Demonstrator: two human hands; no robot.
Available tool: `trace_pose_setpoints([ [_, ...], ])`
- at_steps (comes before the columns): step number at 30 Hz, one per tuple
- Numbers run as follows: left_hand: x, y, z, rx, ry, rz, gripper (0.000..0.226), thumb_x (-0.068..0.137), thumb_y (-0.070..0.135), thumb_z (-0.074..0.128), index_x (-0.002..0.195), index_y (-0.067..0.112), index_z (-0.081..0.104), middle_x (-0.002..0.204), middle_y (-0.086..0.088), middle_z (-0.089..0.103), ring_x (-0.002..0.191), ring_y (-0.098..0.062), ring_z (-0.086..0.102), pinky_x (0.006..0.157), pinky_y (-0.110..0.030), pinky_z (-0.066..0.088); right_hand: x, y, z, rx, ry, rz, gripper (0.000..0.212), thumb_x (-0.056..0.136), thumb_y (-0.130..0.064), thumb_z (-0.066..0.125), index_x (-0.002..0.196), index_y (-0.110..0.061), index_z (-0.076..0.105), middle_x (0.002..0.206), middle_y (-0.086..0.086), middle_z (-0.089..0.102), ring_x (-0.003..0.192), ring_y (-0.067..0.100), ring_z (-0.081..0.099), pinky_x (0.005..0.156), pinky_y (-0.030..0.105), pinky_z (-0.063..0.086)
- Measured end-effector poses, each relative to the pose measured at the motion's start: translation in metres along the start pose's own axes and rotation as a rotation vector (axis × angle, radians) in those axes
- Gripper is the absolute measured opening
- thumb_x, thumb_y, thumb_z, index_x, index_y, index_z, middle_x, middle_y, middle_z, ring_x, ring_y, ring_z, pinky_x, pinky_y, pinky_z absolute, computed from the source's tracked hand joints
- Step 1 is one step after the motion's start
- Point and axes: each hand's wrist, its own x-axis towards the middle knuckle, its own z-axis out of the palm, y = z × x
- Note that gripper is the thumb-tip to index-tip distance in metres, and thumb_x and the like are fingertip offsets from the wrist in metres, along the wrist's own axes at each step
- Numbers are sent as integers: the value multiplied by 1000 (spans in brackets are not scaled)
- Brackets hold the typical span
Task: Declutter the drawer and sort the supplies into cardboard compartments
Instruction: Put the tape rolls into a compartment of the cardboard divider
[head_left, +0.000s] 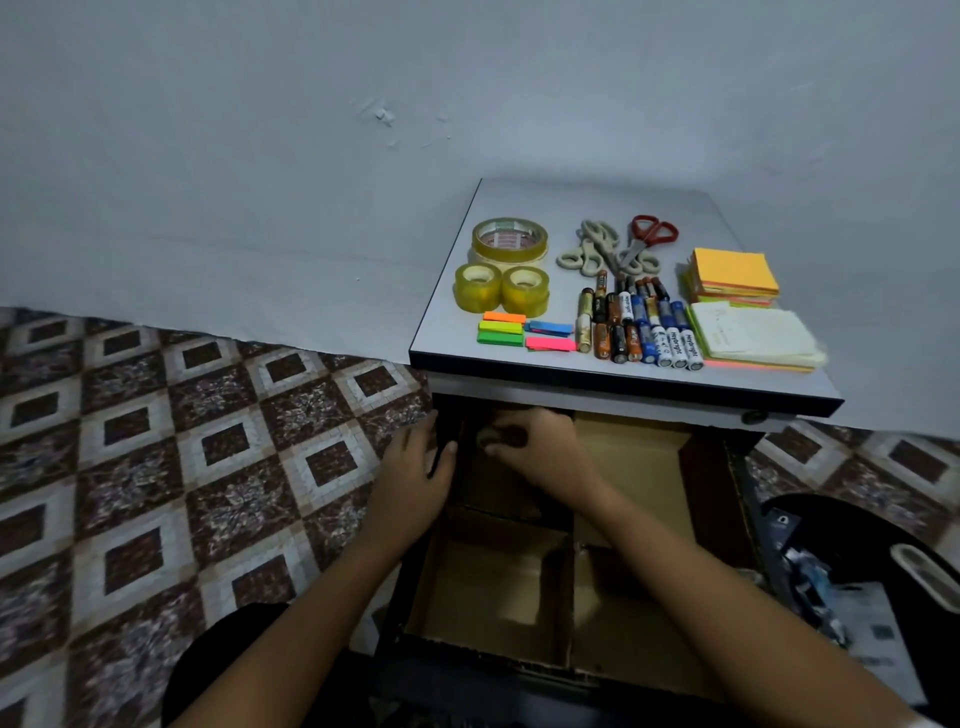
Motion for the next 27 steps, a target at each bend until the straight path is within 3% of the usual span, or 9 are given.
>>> trace_pose_setpoints([
  [4,35,40,-32,-19,233,141,41,93,22,55,131,8,49,121,-13,46,106,-20,52,85,-29,46,-13,-25,-61,118,85,-49,32,87,-29,63,117,-18,63,105,-6,64,90,1,55,66,7,42],
  [6,61,62,-46,-7,251,171,42,91,22,58,130,9,49,122,-13,47,106,-17,51,86,-25,42,-3,-35,-86,140,210,-53,31,86,-30,65,114,-15,65,101,-2,67,86,3,58,67,7,45],
  [10,118,97,-61,39,92,88,57,88,31,62,138,10,42,134,-15,43,120,-24,48,97,-28,38,41,-42,-115,-35,352,10,48,86,-40,63,123,-9,60,116,8,65,107,20,59,88,30,47],
  [15,163,116,-58,143,-150,-35,78,81,38,70,142,3,34,141,-16,44,125,-28,46,96,-31,39,91,-35,-111,-318,239,135,67,79,-65,56,116,-8,57,118,12,60,109,30,55,93,44,45],
  [17,167,120,-54,185,-173,-18,70,81,34,70,136,1,42,135,-15,51,119,-27,50,86,-26,39,101,-33,-107,-330,204,150,68,74,-70,56,103,-9,58,108,12,62,100,30,57,89,43,47],
  [20,170,120,-51,199,-161,0,55,81,27,71,127,1,53,126,-15,58,111,-26,55,80,-25,38,106,-30,-105,-315,169,139,54,77,-56,64,101,-9,58,99,9,60,95,27,57,75,33,43],
  [25,164,120,-53,207,-109,27,50,81,25,71,123,2,58,122,-16,61,109,-28,57,86,-30,43,105,-25,-103,-242,263,146,50,76,-49,65,107,-11,59,107,9,63,100,27,57,76,33,43],
  [27,161,123,-57,160,-66,35,49,79,24,72,121,2,59,120,-15,62,107,-27,58,83,-30,43,99,-26,-108,-158,308,137,51,77,-48,66,111,-11,60,110,8,63,101,26,57,84,38,48],
])
